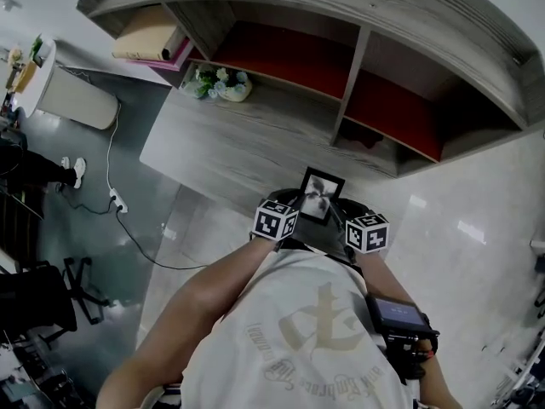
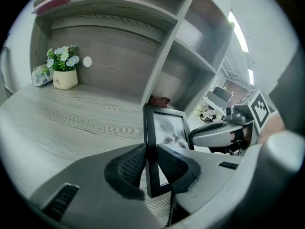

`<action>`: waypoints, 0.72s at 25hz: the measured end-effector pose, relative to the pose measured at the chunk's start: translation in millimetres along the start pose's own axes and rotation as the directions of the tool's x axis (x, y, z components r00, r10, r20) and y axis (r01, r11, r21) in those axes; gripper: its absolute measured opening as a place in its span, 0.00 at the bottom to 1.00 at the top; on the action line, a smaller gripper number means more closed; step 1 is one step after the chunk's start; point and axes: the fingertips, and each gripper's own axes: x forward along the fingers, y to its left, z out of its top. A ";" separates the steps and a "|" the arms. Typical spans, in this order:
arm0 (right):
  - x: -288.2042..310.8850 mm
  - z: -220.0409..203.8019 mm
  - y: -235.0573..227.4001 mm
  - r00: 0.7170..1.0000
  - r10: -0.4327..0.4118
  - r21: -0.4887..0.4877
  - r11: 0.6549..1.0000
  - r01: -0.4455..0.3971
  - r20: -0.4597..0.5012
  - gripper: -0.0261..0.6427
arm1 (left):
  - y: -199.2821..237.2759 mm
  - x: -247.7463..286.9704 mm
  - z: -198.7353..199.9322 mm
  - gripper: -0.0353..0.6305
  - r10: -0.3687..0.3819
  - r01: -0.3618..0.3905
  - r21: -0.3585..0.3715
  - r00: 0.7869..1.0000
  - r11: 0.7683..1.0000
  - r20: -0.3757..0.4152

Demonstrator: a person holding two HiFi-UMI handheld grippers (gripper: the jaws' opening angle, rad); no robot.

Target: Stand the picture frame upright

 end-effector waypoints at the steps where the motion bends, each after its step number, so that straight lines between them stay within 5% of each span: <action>1: 0.0 3.2 0.9 1.000 0.004 -0.008 1.000 -0.003 0.009 0.19 | 0.8 -1.1 1.6 0.18 0.002 -0.002 0.000 1.000 1.000 0.007; 18: 4.5 68.6 -25.1 0.991 -0.027 -0.102 0.994 0.040 0.128 0.19 | 9.9 22.0 58.7 0.19 -0.003 -0.002 0.056 0.997 0.998 0.082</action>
